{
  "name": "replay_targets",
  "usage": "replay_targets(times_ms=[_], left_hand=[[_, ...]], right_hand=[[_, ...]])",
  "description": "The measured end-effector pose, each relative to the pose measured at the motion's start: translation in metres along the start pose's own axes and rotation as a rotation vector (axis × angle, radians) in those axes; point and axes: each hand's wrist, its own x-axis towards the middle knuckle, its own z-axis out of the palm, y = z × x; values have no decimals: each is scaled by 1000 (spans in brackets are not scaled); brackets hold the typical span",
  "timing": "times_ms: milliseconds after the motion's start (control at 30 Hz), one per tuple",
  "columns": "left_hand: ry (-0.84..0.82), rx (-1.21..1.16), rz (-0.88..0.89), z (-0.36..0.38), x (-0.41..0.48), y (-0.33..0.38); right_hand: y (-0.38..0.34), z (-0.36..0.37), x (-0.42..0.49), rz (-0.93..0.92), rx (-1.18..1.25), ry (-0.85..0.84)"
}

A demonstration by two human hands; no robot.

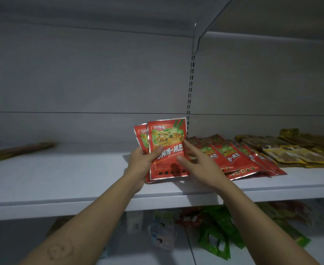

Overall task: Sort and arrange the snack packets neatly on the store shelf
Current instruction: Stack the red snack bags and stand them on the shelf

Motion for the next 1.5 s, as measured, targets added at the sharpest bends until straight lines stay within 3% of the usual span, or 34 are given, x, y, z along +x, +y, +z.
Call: replay_targets(times_ms=[67, 200, 333, 533, 800, 967, 1067, 1200, 1300, 1400, 1500], left_hand=[[-6, -22, -18, -3, 3, 3], [-149, 9, -27, -10, 11, 17], [-278, 70, -39, -15, 23, 30], [-320, 373, 66, -20, 39, 46], [-292, 441, 68, -31, 85, 55], [-303, 546, 139, -28, 115, 49], [-342, 560, 90, -27, 127, 39], [-364, 486, 32, -4, 141, 34], [-324, 392, -29, 28, 148, 27], [-237, 470, 3, 65, 155, 16], [-200, 726, 16, 98, 163, -2]], right_hand=[[-11, 10, 7, -4, 77, -28], [-19, 20, 24, 49, 185, 159], [-22, 11, 36, 128, 281, 201], [-26, -9, 56, 139, 56, 322], [-38, -5, 85, 180, -124, 474], [-35, -37, 87, 212, -274, 554], [-19, -66, 82, 256, -303, 610], [14, -106, 87, 364, -372, 598], [42, -125, 102, 425, -293, 516], [61, -136, 122, 407, -217, 464], [78, -141, 145, 357, -410, 381]])
